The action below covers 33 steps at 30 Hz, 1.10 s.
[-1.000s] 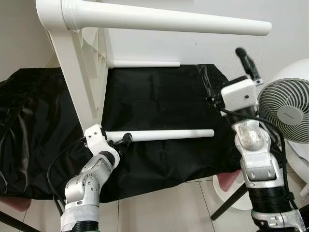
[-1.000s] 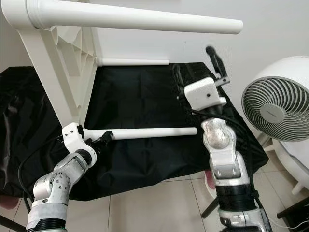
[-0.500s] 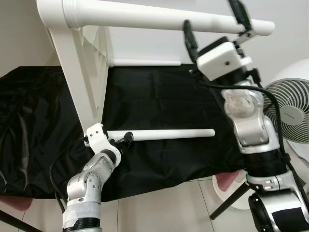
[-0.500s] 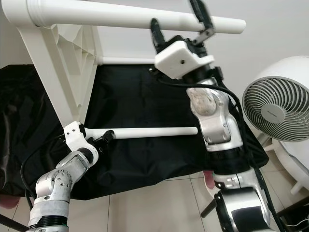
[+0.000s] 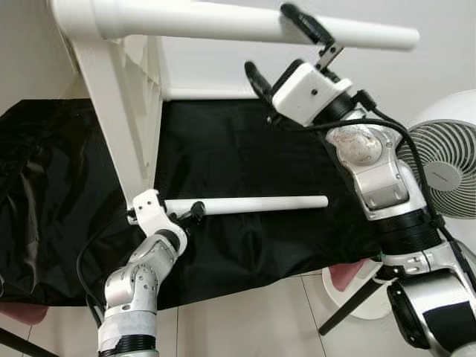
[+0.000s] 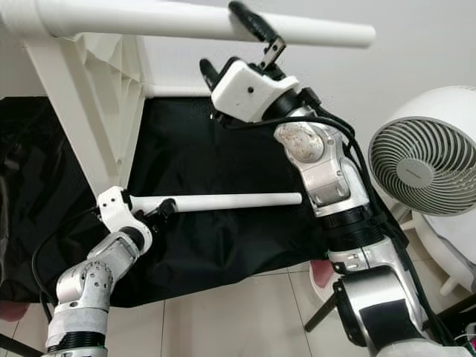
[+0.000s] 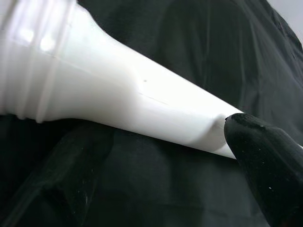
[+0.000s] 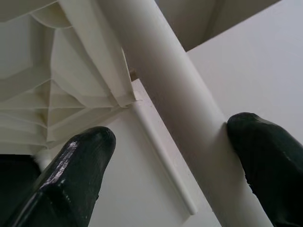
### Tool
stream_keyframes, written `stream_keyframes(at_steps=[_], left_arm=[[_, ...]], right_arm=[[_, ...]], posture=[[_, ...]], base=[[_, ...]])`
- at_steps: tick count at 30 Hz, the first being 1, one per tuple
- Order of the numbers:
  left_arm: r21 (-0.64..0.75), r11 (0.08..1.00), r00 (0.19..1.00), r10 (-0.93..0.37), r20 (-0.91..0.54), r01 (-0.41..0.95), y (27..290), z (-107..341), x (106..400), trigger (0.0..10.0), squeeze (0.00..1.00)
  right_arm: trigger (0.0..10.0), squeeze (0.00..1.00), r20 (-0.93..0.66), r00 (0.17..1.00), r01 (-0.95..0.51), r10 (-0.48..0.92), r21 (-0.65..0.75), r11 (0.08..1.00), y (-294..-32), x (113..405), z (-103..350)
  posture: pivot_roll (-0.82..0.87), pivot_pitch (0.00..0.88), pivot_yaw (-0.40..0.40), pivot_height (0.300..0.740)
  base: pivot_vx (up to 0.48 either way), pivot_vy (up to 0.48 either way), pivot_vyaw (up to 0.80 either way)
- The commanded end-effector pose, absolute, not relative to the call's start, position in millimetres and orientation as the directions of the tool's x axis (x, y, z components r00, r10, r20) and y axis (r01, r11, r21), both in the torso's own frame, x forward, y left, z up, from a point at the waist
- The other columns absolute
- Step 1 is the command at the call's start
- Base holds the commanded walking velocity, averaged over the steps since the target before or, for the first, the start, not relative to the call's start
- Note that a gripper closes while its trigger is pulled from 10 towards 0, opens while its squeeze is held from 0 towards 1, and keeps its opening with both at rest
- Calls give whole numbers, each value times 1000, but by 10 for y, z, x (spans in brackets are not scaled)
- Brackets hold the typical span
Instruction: Building children table
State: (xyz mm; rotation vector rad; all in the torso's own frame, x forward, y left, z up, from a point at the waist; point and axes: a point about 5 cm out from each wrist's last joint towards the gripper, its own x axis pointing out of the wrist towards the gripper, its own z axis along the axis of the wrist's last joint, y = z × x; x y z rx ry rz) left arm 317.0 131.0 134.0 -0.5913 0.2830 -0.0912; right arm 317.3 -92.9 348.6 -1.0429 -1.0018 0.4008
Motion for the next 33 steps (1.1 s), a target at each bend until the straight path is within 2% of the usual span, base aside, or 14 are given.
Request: stream_keyframes(at_steps=[1, 6, 8, 15, 19, 21, 29, 30, 32, 33], left_arm=[[-560, 828, 960, -161, -228, 5, 1311, 1345, 3160, 10000, 0], [-559, 829, 960, -165, -228, 10, 1311, 1351, 3174, 10000, 0], [-557, 830, 959, -170, -226, 16, 1304, 1361, 3187, 10000, 0], [-555, 832, 958, -174, -226, 19, 1301, 1361, 3186, 10000, 0], [-554, 832, 959, -169, -229, 14, 1309, 1355, 3183, 10000, 0], [-555, 832, 959, -167, -229, 13, 1308, 1352, 3182, 10000, 0], [-558, 830, 959, -170, -225, 16, 1298, 1356, 3193, 10000, 0], [-558, 830, 960, -171, -224, 17, 1296, 1356, 3196, 10000, 0], [-559, 829, 959, -173, -223, 19, 1292, 1358, 3197, 10000, 0], [-559, 829, 959, -173, -223, 19, 1292, 1358, 3197, 10000, 0]], right_arm=[[10000, 0, 476, 536, 153, 697, -867, 474, -963, 3200, 3448], [10000, 0, 519, 537, 221, 665, -848, 483, -1004, 3227, 3584], [10000, 0, 551, 540, 293, 636, -832, 471, -1010, 3264, 3754], [10000, 0, 553, 549, 337, 627, -833, 439, -986, 3298, 3883], [10000, 0, 486, 600, 311, 635, -873, 375, -936, 3376, 3881], [10000, 0, 407, 655, 260, 637, -912, 316, -914, 3445, 3847], [9882, 0, 298, 710, 178, 638, -952, 247, -869, 3550, 3780], [3608, 0, 264, 712, 162, 651, -963, 213, -835, 3558, 3760], [1569, 0, 226, 704, 162, 673, -974, 157, -786, 3550, 3749], [1569, 0, 226, 704, 162, 673, -974, 157, -786, 3550, 3749]], posture=[[17, 48, 0, 740], [11, 44, 12, 740], [7, 39, 20, 740], [7, 39, 21, 740], [7, 30, 20, 740], [7, 30, 20, 740], [2, 20, 20, 740], [0, 21, 23, 740], [-1, 25, 22, 740], [-1, 25, 22, 740]], base=[[0, 0, 0], [0, 0, 0], [0, 0, 0], [0, 0, 0], [0, 0, 0], [0, 0, 0], [0, 0, 0], [0, 0, 0], [0, 0, 0], [0, 0, 0]])
